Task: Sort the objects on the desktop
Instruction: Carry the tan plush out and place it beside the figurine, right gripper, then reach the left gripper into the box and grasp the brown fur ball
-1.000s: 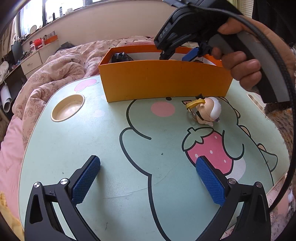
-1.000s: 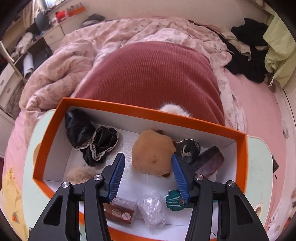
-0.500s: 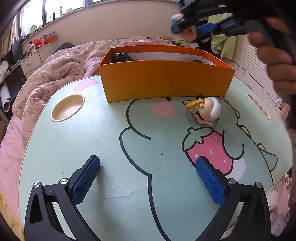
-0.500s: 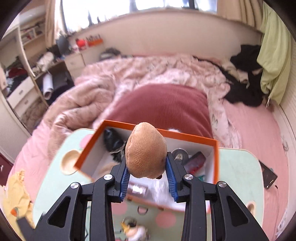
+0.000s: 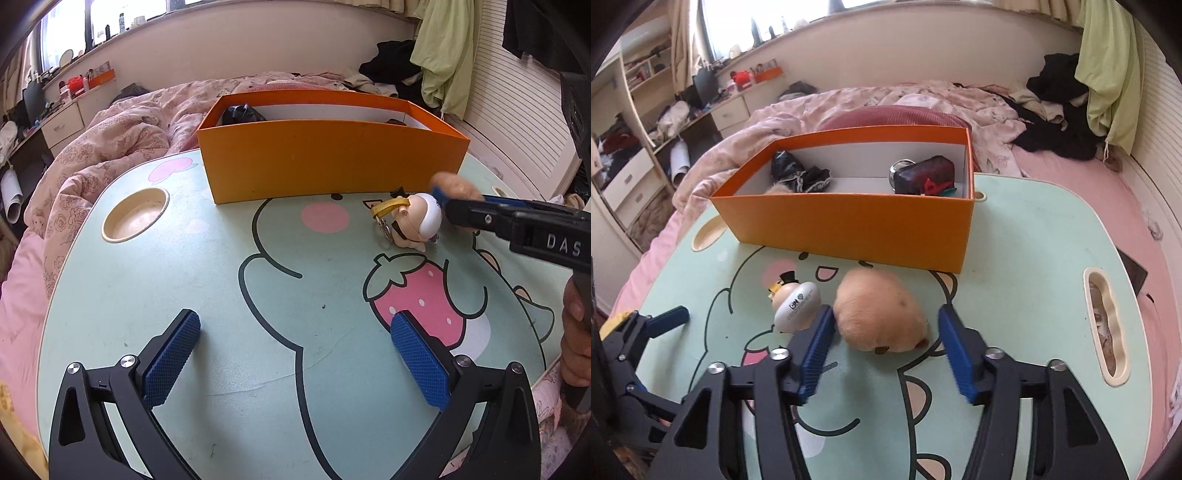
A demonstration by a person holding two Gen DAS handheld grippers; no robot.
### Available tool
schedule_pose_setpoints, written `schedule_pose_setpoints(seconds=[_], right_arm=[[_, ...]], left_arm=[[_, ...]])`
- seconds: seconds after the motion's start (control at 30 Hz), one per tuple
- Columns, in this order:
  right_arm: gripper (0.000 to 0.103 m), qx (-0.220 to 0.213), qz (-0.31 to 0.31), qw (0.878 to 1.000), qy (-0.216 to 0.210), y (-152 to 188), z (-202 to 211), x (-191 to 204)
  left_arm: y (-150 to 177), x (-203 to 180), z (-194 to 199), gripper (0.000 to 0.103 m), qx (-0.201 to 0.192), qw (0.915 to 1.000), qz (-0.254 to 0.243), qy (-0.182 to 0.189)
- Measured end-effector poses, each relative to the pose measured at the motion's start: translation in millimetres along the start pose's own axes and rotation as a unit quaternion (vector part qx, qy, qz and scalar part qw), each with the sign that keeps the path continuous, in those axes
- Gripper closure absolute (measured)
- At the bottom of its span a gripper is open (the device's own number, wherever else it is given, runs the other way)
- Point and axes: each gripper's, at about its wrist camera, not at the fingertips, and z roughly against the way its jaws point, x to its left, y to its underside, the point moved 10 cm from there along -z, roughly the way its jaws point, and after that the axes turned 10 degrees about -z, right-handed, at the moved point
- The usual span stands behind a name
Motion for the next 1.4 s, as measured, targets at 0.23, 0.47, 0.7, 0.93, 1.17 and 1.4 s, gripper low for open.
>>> schedule_pose_setpoints(seconds=[0.23, 0.47, 0.7, 0.93, 1.17, 1.4], right_arm=[[0.017, -0.032, -0.009, 0.999, -0.007, 24, 29, -14], [0.0, -0.008, 0.037, 0.999, 0.033, 51, 15, -17], [0.0, -0.008, 0.036, 0.999, 0.031, 48, 15, -19], [0.0, -0.008, 0.036, 0.999, 0.031, 48, 16, -19], [0.0, -0.007, 0.034, 0.999, 0.028, 50, 15, -19], [0.0, -0.007, 0.033, 0.999, 0.027, 50, 15, -19]], left_arm=[[0, 0, 0, 0.0, 0.001, 1.0, 0.003, -0.001], [0, 0, 0, 0.0, 0.001, 1.0, 0.002, -0.003], [1, 0, 1, 0.0, 0.001, 1.0, 0.002, -0.003], [1, 0, 1, 0.0, 0.001, 1.0, 0.002, -0.003], [-22, 13, 8, 0.0, 0.023, 0.9995, 0.017, 0.012], [-130, 32, 35, 0.029, 0.001, 0.9987, 0.0, 0.052]])
